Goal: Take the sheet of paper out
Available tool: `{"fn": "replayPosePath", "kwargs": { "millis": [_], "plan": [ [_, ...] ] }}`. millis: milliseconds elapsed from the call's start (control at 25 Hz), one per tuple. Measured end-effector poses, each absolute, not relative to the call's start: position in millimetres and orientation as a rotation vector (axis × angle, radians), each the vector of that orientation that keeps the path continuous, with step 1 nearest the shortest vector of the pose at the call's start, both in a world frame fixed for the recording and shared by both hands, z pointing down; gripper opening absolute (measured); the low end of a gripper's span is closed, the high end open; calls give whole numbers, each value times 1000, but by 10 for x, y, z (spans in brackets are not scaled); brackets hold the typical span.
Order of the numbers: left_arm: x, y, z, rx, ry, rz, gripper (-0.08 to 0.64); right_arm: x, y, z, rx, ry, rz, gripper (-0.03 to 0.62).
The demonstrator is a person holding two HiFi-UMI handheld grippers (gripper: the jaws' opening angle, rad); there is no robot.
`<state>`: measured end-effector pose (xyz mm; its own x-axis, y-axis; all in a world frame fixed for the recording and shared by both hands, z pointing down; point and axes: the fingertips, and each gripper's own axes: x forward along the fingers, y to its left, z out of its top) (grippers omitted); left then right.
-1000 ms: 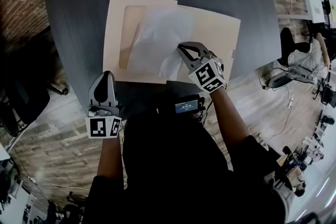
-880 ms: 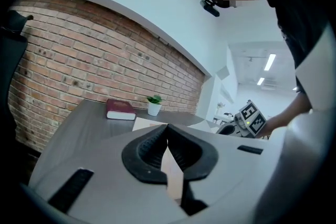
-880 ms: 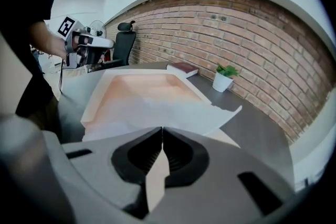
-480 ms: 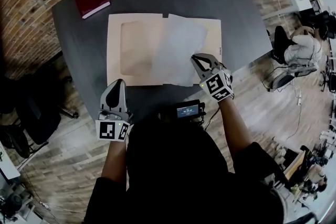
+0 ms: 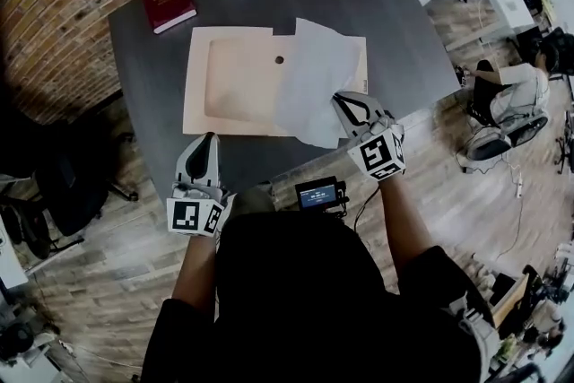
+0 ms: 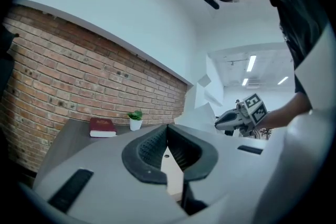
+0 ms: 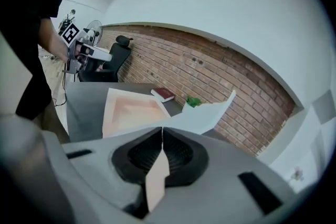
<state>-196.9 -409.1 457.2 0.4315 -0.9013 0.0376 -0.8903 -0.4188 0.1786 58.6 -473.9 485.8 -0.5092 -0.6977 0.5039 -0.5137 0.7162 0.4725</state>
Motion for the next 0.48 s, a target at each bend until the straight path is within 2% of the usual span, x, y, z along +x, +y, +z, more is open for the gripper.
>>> {"fn": "replayPosePath", "kwargs": {
  "millis": [480],
  "plan": [
    [-1599, -2875, 4249, 2484, -1754, -136, -5, 790, -3558, 4167, 990, -2490, -463, 9]
  ]
}}
